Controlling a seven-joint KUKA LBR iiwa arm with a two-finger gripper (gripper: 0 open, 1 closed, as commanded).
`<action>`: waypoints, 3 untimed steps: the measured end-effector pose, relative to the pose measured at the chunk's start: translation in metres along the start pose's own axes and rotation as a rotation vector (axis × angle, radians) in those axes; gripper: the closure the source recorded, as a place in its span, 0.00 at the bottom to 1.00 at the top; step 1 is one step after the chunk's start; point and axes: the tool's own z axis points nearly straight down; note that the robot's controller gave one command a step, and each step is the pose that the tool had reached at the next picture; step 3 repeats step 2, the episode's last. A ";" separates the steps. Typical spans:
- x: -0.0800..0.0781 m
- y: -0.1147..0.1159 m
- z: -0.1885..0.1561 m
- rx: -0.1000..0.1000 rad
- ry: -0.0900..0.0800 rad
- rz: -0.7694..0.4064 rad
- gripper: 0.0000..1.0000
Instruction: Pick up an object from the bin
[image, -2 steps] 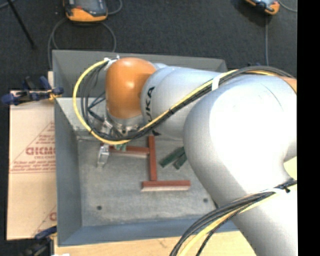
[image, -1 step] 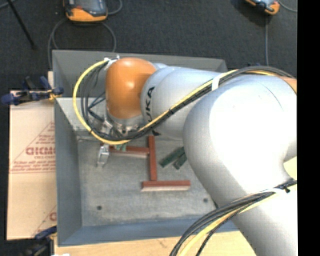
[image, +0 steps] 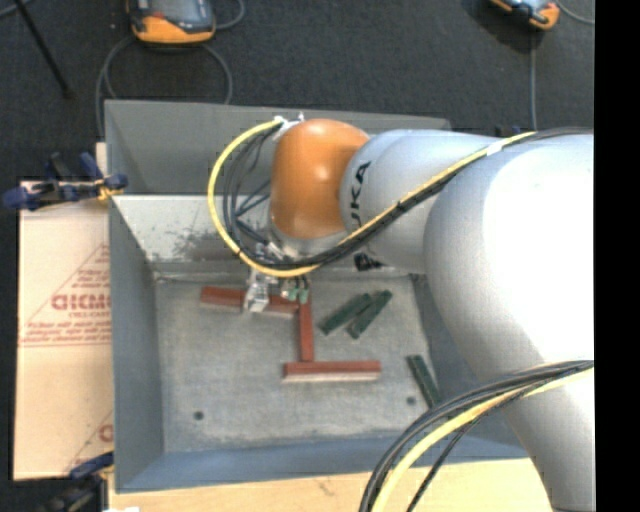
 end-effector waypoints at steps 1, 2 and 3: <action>0.000 0.000 0.000 0.000 0.000 0.001 1.00; 0.010 0.003 -0.189 0.000 -0.004 0.014 1.00; 0.010 0.003 -0.189 0.000 -0.004 0.014 1.00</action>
Offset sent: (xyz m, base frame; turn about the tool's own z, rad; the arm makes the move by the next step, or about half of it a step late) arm -0.0124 0.0039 0.1835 0.0179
